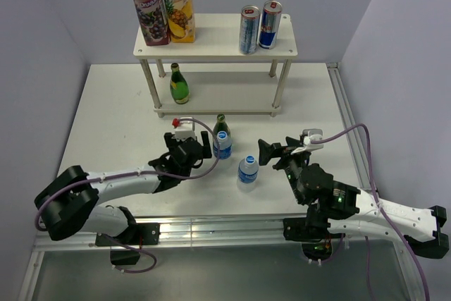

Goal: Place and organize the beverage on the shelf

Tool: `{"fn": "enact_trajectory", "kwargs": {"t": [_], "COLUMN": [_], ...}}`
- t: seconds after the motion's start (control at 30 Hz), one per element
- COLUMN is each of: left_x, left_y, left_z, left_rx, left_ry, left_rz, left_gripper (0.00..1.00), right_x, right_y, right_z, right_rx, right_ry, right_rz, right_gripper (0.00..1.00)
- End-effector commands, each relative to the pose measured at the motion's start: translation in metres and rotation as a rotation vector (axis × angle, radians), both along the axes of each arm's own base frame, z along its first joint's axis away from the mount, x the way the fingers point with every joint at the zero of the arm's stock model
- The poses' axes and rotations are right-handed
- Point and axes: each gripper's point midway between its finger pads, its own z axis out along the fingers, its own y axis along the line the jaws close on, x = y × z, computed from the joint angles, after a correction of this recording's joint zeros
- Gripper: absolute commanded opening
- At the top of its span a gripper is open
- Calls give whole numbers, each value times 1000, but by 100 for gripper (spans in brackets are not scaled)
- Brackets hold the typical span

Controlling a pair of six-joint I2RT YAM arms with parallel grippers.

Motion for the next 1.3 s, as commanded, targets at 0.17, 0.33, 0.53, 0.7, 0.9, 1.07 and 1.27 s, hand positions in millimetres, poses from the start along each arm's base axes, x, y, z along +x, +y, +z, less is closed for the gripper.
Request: {"fn": "enact_trajectory", "kwargs": {"t": [0.17,0.33,0.53,0.7,0.9,1.07,1.27], "left_x": [3,1,-5,-6,6,18,37], "left_y": [-49,-71,-82,-92,-104,-117,-126], "left_z": [-9,-12,-15,-18,-17,-15,-11], "left_rx": [-62,-58,-70,-79,-50,-45,-43], "left_ry": [-1,4,6,5,-25,-40,-61], "left_rz": [-70,-110,-138,-170,-175,-187,-180], "left_gripper": [99,99,99,99,99,99,99], "right_x": [1,1,2,2,1,1,1], "right_y": [-3,-4,-3,-3,-3,-3,-2], "right_z": [2,2,2,2,2,2,1], "right_rx": [19,23,16,16,19,18,15], "right_ry": [-2,-4,-4,-4,-5,-4,-3], "right_rz": [-26,-29,-32,-32,-29,-29,-26], "right_gripper": [100,100,100,100,100,100,100]}}
